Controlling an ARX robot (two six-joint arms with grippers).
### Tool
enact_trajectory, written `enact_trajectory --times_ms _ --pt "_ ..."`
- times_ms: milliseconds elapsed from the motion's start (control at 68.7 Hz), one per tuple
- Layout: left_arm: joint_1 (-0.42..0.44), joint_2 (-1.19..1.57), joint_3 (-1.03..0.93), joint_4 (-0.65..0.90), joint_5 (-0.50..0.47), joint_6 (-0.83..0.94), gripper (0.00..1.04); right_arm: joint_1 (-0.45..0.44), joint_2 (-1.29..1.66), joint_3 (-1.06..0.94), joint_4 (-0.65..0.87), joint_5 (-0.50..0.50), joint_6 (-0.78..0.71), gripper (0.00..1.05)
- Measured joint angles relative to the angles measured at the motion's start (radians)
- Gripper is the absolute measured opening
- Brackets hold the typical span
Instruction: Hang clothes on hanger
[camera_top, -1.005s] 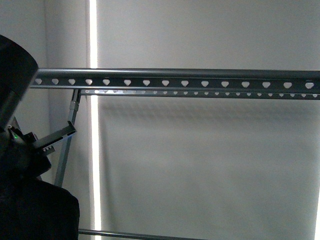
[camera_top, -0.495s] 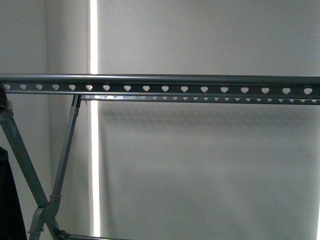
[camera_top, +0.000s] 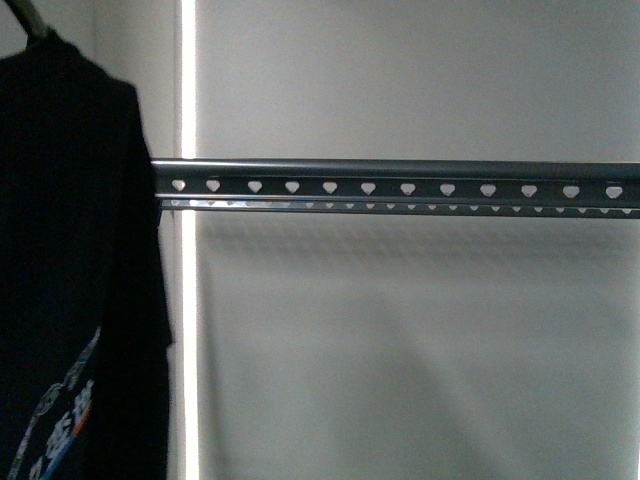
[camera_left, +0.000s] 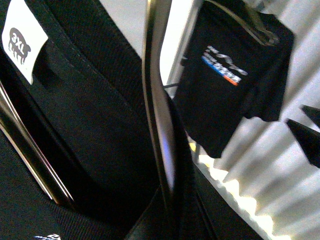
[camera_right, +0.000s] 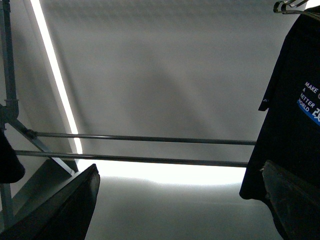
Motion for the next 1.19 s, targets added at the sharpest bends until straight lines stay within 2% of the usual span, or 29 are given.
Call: enact_trajectory --times_ms 117,233,350,495,553,597,641,655,684,743,757,816,888,976,990,1107,1136,1194 --pt "0.078 -0.026 0.007 -0.074 0.249 0.117 0.04 0.0 0.0 0.0 0.0 0.0 0.0 0.97" --pt "0.15 -0.008 0.03 -0.126 0.425 0.224 0.04 0.0 0.0 0.0 0.0 0.0 0.0 0.97" --pt "0.235 0.042 0.038 -0.026 0.612 0.293 0.04 0.0 0.0 0.0 0.0 0.0 0.0 0.97" --pt "0.277 0.123 0.041 0.162 0.724 0.348 0.04 0.0 0.0 0.0 0.0 0.0 0.0 0.97" --pt "0.285 0.192 0.094 0.029 0.751 0.474 0.04 0.0 0.0 0.0 0.0 0.0 0.0 0.97" --pt "0.285 0.319 0.234 -0.284 0.748 0.665 0.04 0.0 0.0 0.0 0.0 0.0 0.0 0.97" --pt "0.285 0.409 0.319 -0.468 0.728 0.863 0.04 0.0 0.0 0.0 0.0 0.0 0.0 0.97" --pt "0.285 0.435 0.338 -0.517 0.716 0.863 0.04 0.0 0.0 0.0 0.0 0.0 0.0 0.97" --pt "0.278 0.506 0.379 -0.643 0.68 1.02 0.04 0.0 0.0 0.0 0.0 0.0 0.0 0.97" --pt "0.262 0.576 0.43 -0.795 0.636 1.151 0.04 0.0 0.0 0.0 0.0 0.0 0.0 0.97" --pt "0.252 0.607 0.449 -0.855 0.628 1.233 0.04 0.0 0.0 0.0 0.0 0.0 0.0 0.97" --pt "0.232 0.65 0.464 -0.886 0.614 1.329 0.04 0.0 0.0 0.0 0.0 0.0 0.0 0.97" --pt "0.199 0.68 0.465 -0.805 0.599 1.36 0.04 0.0 0.0 0.0 0.0 0.0 0.0 0.97" --pt "0.154 0.666 0.422 -0.55 0.585 1.308 0.04 0.0 0.0 0.0 0.0 0.0 0.0 0.97" --pt "0.139 0.657 0.399 -0.455 0.578 1.273 0.04 0.0 0.0 0.0 0.0 0.0 0.0 0.97" --pt "0.069 0.644 0.321 -0.042 0.547 1.099 0.04 0.0 0.0 0.0 0.0 0.0 0.0 0.97" --pt "0.039 0.648 0.305 0.108 0.537 1.019 0.04 0.0 0.0 0.0 0.0 0.0 0.0 0.97" --pt "-0.004 0.649 0.288 0.282 0.521 0.953 0.04 0.0 0.0 0.0 0.0 0.0 0.0 0.97"
